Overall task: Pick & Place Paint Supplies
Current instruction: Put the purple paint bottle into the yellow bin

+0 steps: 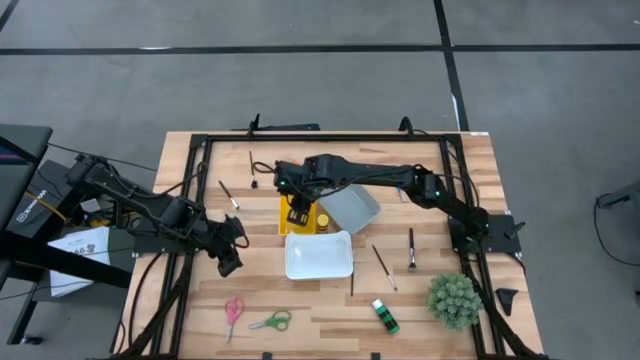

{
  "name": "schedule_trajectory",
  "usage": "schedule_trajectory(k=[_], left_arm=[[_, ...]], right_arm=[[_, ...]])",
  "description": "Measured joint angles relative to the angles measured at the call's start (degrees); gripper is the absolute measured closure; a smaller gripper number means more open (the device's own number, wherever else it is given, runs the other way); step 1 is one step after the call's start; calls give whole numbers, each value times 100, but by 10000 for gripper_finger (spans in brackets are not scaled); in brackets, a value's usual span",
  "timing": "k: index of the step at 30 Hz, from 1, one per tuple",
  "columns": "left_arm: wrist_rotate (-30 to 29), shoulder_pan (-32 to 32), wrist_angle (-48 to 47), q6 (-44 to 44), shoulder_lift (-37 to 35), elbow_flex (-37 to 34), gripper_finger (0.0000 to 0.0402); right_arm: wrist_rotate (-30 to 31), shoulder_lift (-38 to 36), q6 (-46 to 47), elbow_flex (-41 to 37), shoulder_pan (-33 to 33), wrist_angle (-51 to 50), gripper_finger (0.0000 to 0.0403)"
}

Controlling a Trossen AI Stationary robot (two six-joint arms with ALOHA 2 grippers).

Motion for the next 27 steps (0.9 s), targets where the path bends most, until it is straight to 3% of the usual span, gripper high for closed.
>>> schedule_trajectory(k=[10,27], left_arm=[[-102,0,2,-2,0,0,271],[-280,0,4,-17,0,0,271]], right_arm=[[213,-4,-127,2,27,11,295],[198,-7,-1281,-92,-28,149,295]])
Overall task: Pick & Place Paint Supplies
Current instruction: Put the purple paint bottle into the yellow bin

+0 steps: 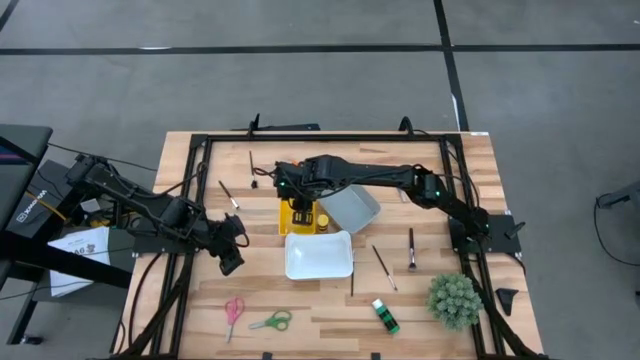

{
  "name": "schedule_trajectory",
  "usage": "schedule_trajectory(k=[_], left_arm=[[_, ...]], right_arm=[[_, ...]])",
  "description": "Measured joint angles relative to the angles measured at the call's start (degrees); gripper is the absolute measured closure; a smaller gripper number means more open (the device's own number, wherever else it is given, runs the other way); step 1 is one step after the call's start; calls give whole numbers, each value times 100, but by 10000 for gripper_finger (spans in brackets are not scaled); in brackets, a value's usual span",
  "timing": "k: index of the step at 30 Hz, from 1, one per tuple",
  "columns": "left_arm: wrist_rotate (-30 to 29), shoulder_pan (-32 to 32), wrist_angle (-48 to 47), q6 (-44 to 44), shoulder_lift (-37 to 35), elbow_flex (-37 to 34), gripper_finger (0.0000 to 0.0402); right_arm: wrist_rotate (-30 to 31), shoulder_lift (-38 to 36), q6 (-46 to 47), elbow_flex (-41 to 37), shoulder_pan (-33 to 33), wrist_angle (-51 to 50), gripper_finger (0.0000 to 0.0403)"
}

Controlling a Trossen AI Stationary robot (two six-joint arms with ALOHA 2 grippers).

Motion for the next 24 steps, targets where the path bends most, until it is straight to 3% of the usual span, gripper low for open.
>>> schedule_trajectory(k=[24], left_arm=[[-70,2,2,-3,0,0,271]], right_arm=[[-300,154,-245,-7,-202,-73,295]])
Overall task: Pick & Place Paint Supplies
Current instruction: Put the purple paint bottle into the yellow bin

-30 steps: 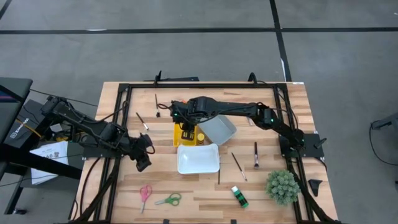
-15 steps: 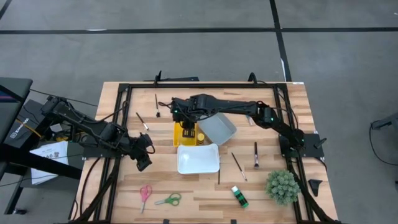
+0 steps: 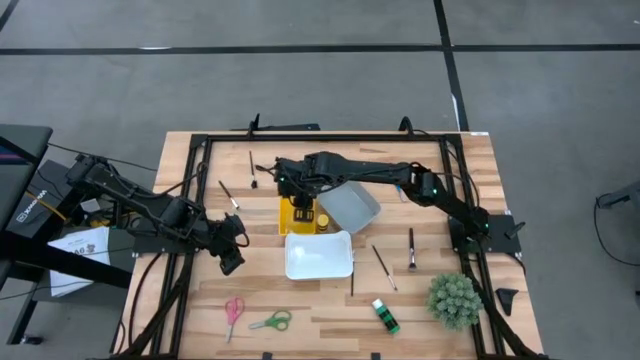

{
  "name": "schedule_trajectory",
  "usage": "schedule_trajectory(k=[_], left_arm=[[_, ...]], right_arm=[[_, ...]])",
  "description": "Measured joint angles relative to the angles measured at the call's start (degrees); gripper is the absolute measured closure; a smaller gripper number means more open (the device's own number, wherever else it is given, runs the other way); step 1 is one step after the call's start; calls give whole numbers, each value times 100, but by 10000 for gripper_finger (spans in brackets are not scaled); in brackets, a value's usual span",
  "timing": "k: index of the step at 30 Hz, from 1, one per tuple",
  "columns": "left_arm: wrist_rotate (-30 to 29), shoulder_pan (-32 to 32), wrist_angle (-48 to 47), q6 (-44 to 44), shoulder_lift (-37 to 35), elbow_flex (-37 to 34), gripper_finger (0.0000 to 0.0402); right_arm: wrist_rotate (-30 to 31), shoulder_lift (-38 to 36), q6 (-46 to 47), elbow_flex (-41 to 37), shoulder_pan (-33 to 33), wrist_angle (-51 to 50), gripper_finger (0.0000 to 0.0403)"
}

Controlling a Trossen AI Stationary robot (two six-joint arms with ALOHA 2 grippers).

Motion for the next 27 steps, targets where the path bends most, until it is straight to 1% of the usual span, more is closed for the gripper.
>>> schedule_trajectory(k=[4,27], left_arm=[[2,0,6,-37,-2,0,271],[-15,0,30,-135,-2,0,271]], right_arm=[[-2,130,-39,-2,11,-63,295],[-8,130,116,5,-116,-157,295]])
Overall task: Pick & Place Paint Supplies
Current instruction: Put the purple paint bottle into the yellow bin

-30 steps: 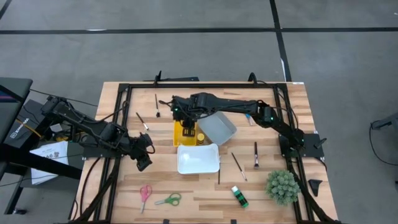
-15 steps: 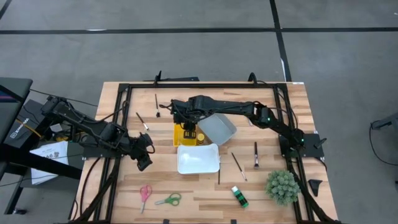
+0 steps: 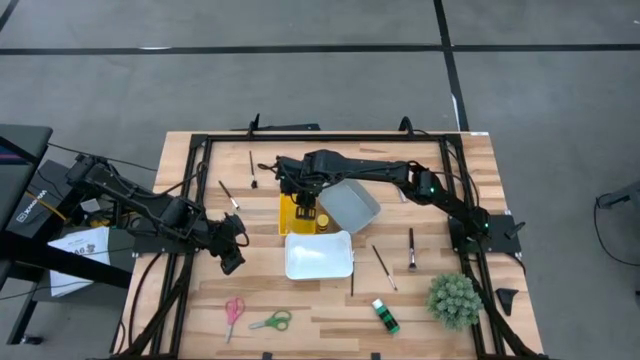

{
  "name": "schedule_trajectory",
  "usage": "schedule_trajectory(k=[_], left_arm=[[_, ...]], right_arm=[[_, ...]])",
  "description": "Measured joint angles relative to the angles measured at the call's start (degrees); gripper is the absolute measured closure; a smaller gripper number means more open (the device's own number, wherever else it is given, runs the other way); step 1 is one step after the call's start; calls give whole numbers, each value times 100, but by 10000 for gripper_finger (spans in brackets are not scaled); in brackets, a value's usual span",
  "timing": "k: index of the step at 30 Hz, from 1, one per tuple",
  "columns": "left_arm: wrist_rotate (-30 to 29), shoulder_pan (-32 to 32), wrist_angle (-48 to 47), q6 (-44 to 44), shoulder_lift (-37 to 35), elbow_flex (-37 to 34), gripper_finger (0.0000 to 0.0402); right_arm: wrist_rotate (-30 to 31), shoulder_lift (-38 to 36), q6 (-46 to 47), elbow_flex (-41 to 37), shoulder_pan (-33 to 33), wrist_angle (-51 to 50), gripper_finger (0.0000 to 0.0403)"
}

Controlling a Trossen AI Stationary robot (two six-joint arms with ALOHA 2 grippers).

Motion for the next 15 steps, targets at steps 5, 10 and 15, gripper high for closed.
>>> schedule_trajectory(k=[5,10,15], left_arm=[[-7,0,-2,0,2,0,271],[-15,0,-2,0,0,0,271],[-20,0,16,2,0,0,271]], right_arm=[[-92,0,41,0,2,0,295],[-152,0,155,0,4,11,280],[-153,0,215,0,3,20,217]])
